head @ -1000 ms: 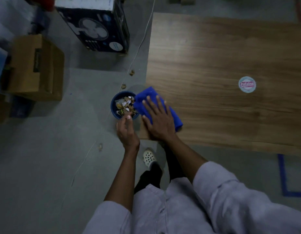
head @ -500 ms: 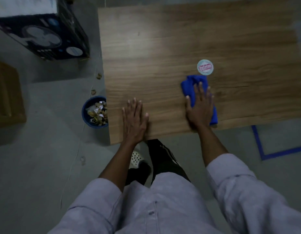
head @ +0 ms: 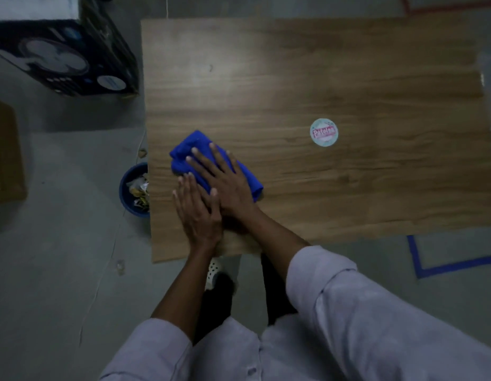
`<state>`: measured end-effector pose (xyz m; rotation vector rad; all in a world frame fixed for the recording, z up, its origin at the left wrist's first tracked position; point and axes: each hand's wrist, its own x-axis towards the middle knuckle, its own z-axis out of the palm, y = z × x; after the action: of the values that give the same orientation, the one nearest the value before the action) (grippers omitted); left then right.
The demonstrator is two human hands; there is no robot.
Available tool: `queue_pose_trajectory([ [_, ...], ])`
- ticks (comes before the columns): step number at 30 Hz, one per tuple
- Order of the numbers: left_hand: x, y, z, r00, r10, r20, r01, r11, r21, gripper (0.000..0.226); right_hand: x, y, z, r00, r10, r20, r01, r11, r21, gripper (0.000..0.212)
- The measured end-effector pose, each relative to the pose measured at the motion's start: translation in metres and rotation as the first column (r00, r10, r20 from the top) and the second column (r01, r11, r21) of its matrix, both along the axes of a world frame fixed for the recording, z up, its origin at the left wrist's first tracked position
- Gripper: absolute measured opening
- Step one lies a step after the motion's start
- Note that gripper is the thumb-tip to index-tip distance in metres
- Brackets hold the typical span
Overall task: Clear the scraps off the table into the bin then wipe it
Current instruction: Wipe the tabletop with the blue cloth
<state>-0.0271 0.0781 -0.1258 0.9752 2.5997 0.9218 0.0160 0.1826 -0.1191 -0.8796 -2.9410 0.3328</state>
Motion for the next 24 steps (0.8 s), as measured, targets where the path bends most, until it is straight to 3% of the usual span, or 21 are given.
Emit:
queue_pose_trajectory([
  [2, 0.010, 0.024, -0.002, 0.997, 0.055, -0.058, -0.057, 0.998, -0.038, 0.069, 0.003, 0.042, -0.001, 0.990, 0.135, -0.032, -0.135, 0.991, 0.005, 0.060],
  [4, 0.021, 0.055, -0.005, 0.989, 0.042, -0.144, -0.059, 0.992, -0.114, 0.069, 0.007, 0.084, -0.002, 0.987, 0.159, -0.021, -0.159, 0.987, -0.002, 0.060],
  [6, 0.029, 0.093, -0.009, 0.977, -0.006, -0.215, -0.033, 0.983, -0.179, 0.070, 0.018, 0.130, -0.003, 0.999, 0.022, -0.043, -0.023, 0.999, -0.029, 0.062],
  [9, 0.039, 0.152, -0.010, 0.976, -0.066, -0.207, 0.029, 0.984, -0.175, 0.071, 0.066, 0.212, -0.003, 0.959, -0.280, -0.038, 0.278, 0.959, -0.051, 0.064],
  [14, 0.056, 0.226, -0.008, 0.959, -0.191, -0.210, 0.170, 0.979, -0.113, 0.070, 0.179, 0.307, 0.004, 0.696, -0.718, 0.028, 0.717, 0.692, -0.080, 0.066],
  [18, 0.057, 0.247, -0.006, 0.966, -0.146, -0.216, 0.139, 0.989, -0.048, 0.068, 0.154, 0.312, 0.003, 0.489, -0.872, 0.022, 0.871, 0.487, -0.069, 0.064],
  [19, 0.055, 0.246, -0.007, 0.968, -0.115, -0.221, 0.113, 0.993, -0.024, 0.067, 0.137, 0.310, 0.003, 0.475, -0.880, 0.021, 0.878, 0.472, -0.081, 0.064],
  [21, 0.049, 0.244, -0.008, 0.968, -0.053, -0.246, 0.057, 0.998, 0.011, 0.066, 0.098, 0.303, 0.003, 0.568, -0.823, 0.009, 0.821, 0.565, -0.085, 0.064],
  [24, 0.038, 0.238, -0.014, 0.952, -0.020, -0.305, 0.028, 0.999, 0.023, 0.057, 0.024, 0.282, 0.005, 0.802, -0.597, 0.013, 0.595, 0.797, -0.106, 0.064],
])
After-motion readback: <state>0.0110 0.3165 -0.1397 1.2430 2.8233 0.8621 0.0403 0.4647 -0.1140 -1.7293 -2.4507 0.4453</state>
